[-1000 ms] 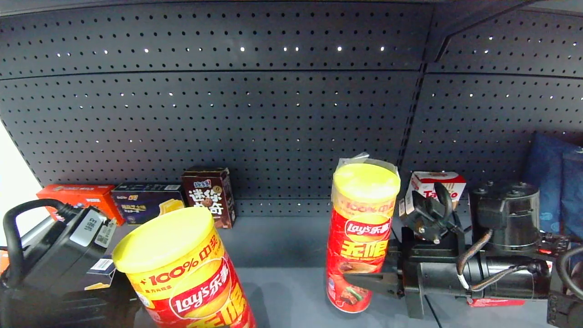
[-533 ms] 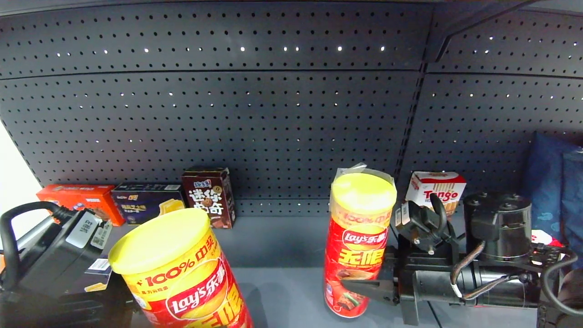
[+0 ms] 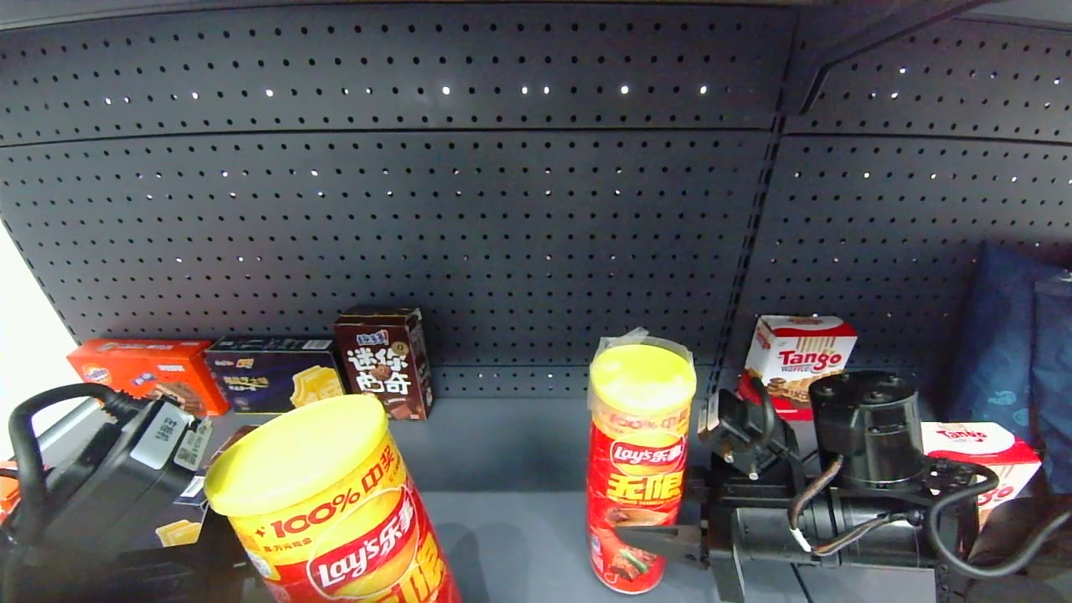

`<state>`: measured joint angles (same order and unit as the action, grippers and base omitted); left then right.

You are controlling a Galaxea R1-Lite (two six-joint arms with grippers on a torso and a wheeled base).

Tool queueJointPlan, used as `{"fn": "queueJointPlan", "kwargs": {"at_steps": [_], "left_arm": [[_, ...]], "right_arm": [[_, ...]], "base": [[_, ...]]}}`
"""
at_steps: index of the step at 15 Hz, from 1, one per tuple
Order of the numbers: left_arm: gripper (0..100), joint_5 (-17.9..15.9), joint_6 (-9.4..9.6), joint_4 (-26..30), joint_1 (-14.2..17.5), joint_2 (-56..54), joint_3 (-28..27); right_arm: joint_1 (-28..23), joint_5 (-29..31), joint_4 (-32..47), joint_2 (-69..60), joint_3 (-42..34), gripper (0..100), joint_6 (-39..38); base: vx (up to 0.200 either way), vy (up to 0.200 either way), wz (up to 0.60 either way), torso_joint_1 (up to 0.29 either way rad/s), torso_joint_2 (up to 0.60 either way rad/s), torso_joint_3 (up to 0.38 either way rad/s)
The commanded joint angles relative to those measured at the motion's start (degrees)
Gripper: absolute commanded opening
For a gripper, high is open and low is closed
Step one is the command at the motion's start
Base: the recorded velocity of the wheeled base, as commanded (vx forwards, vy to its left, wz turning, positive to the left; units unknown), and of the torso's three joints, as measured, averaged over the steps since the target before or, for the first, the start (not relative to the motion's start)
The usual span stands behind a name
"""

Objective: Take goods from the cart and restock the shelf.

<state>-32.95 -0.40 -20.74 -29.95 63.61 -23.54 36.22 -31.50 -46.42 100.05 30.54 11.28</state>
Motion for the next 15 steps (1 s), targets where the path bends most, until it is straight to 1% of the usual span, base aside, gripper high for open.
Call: {"fn": "queueJointPlan", "kwargs": {"at_steps": [1,5,9,10,15], "left_arm": [[0,0.0,-0.04,-0.1,0.1,0.0,0.2],[0,0.0,-0.04,-0.1,0.0,0.1,0.2],[0,0.0,-0.04,-0.1,0.1,0.2,0.2],[0,0.0,-0.04,-0.1,0.0,0.1,0.2],[0,0.0,-0.04,-0.1,0.1,0.0,0.2]], "right_arm": [[0.1,-0.1,-0.3,1.4,-0.3,0,0.1],[0.2,-0.1,-2.6,2.3,-1.8,0,0.1],[0.4,-0.1,-2.8,3.0,-1.9,0,0.1],[0.8,-0.1,-2.8,3.0,-2.1,100,0.2],[0.3,0.1,-2.9,2.8,-2.3,100,0.5]], "base": [[0.0,0.0,0.0,0.0,0.0,0.0],[0.0,0.0,0.0,0.0,0.0,0.0],[0.0,0.0,0.0,0.0,0.0,0.0],[0.0,0.0,0.0,0.0,0.0,0.0],[0.0,0.0,0.0,0.0,0.0,0.0]]}}
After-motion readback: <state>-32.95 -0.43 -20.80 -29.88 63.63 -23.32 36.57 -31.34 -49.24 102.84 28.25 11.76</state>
